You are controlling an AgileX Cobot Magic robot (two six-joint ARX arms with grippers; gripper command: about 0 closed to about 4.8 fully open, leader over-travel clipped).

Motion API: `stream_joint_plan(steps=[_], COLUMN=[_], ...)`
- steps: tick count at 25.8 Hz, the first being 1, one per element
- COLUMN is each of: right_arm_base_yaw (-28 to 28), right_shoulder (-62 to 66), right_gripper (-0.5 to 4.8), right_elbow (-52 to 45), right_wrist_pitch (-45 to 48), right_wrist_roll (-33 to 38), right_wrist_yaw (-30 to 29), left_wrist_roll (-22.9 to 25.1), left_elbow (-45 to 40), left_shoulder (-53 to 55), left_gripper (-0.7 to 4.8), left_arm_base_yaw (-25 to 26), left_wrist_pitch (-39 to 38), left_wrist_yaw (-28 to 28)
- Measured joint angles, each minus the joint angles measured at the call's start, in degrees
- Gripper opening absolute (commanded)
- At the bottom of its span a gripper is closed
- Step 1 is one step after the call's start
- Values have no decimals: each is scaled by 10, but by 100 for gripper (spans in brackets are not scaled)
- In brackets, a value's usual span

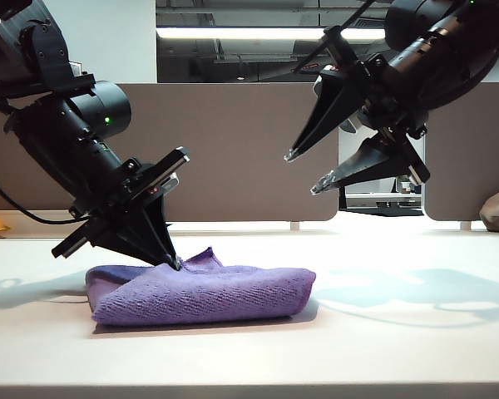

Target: Fold the bottom of the cloth upward, then fold it vertically to form a square shape.

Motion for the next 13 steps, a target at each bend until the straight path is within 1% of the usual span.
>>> stream_joint_plan(steps=[7, 9, 13], right_arm_base_yaw=[0, 0, 0], right_shoulder=[0, 0, 0], right_gripper=[227, 204, 198], right_elbow=[0, 0, 0], right_wrist_pitch=[-14, -16, -18], right_wrist_roll=[0, 0, 0], right_wrist_yaw=[0, 0, 0], left_wrist_roll=[-27, -34, -47], left_elbow=[2, 2, 3], left_shoulder=[-29, -41, -58], left_gripper=[-5, -5, -5], left_arm_base_yaw=[0, 0, 0], left_wrist_pitch=[6, 14, 25], left_wrist_yaw=[-2, -3, -13])
